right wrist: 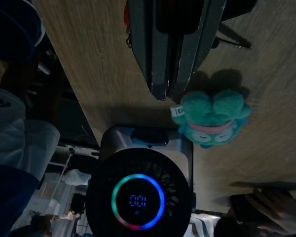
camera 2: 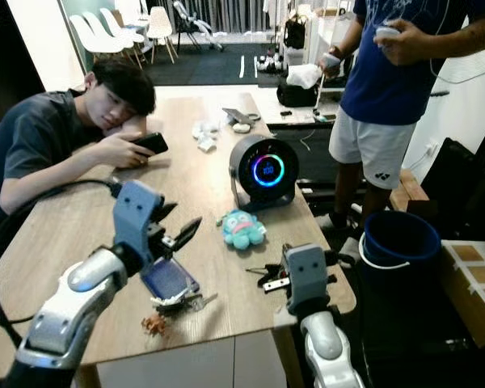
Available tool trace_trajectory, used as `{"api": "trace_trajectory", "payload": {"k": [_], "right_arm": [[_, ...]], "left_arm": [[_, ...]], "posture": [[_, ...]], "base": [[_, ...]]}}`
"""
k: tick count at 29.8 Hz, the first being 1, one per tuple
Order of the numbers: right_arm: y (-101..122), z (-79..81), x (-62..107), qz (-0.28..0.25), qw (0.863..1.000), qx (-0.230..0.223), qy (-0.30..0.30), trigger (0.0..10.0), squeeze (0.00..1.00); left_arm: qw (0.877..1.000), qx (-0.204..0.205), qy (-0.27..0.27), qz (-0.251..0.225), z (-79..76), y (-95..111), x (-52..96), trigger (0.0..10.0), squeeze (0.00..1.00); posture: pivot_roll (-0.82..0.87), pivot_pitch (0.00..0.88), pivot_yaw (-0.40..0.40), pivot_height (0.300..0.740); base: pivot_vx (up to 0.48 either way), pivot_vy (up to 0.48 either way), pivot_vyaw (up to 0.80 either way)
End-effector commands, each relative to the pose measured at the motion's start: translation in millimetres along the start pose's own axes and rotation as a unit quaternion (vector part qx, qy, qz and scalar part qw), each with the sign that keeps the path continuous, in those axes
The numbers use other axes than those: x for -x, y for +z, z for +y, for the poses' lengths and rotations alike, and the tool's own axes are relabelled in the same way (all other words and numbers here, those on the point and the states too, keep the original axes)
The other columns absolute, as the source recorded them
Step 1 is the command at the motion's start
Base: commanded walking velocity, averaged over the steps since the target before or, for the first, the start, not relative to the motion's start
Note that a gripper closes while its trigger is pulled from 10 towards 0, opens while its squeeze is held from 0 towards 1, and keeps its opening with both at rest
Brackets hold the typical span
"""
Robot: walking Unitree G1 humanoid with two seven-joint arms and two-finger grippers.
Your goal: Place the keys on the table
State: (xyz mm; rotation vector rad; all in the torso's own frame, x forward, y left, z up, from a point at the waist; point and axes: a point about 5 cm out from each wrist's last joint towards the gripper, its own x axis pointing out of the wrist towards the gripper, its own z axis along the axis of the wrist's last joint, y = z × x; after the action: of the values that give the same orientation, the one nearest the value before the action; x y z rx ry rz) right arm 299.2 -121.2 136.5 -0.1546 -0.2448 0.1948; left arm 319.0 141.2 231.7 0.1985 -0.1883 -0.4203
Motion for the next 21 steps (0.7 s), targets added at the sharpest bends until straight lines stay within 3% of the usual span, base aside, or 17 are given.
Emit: {"api": "trace_trajectory", "payload": {"k": [1, 4, 9, 11, 13, 14, 16, 18, 19, 21], "right_arm": [[-3, 4.1, 2.0, 0.002, 1.0, -0.004, 0.006, 10.0, 0.0], [-3, 4.4, 2.5, 0.003, 1.0, -0.004, 0.006, 10.0, 0.0], [-4, 7.1, 3.6, 0.004, 1.0, -0.007, 0.006, 10.0, 0.0], [-3, 7.8, 3.7, 0.003, 1.0, -0.007, 0.006, 10.0, 0.0], [-4, 6.2, 5.1, 0.002, 1.0, 0.001, 0.006, 10.0, 0.0], [-4, 6.2, 5.1, 0.002, 1.0, 0.001, 0.006, 10.0, 0.0], [-4, 2.5, 6.6, 0.003, 1.0, 0.005, 0.016, 10.0, 0.0], [-4, 2.5, 6.6, 0.003, 1.0, 0.005, 0.016, 10.0, 0.0], [-3, -0.2, 7.1, 0.004, 0.999, 0.004, 0.036, 10.0, 0.0], [4, -14.5, 4.5, 0.001, 0.999, 0.007, 0.052, 10.0, 0.0]], "left_arm": [[0.999, 0.016, 0.03, -0.02, 2.4, 7, -8.6, 10.0, 0.0], [0.999, 0.025, 0.036, -0.03, 2.1, 12, -12.4, 10.0, 0.0], [0.994, 0.03, 0.084, -0.057, -2.0, 29, -34.4, 10.0, 0.0], [0.996, 0.017, 0.061, -0.06, -5.3, 29, -35.3, 10.0, 0.0], [0.998, -0.004, -0.027, -0.05, -13.3, 23, -27.6, 10.0, 0.0], [0.998, -0.004, -0.027, -0.05, -13.3, 23, -27.6, 10.0, 0.0], [0.996, -0.031, -0.077, -0.03, -12.5, 12, -14.1, 10.0, 0.0], [0.996, -0.031, -0.077, -0.03, -12.5, 12, -14.1, 10.0, 0.0], [0.996, -0.035, -0.086, -0.015, -8.6, 6, -7.2, 10.0, 0.0], [0.996, -0.04, -0.08, 0.001, -1.2, 0, 1.5, 10.0, 0.0]], "posture": [[0.01, 0.14, 0.046, 0.74], [0.01, 0.141, 0.046, 0.74], [0.01, 0.145, 0.055, 0.74], [0.0, 0.146, 0.057, 0.74], [0.0, 0.146, 0.06, 0.74], [0.0, 0.146, 0.06, 0.74], [0.01, 0.149, 0.061, 0.74], [0.01, 0.149, 0.061, 0.74], [0.01, 0.151, 0.058, 0.74], [0.02, 0.152, 0.051, 0.74]], "base": [[0.0, 0.0, 0.0], [0.0, 0.0, 0.0], [0.0, 0.0, 0.0], [0.0, 0.0, 0.0], [0.0, 0.0, 0.0], [0.0, 0.0, 0.0], [0.0, 0.0, 0.0], [0.0, 0.0, 0.0], [0.0, 0.0, 0.0], [0.0, 0.0, 0.0]]}}
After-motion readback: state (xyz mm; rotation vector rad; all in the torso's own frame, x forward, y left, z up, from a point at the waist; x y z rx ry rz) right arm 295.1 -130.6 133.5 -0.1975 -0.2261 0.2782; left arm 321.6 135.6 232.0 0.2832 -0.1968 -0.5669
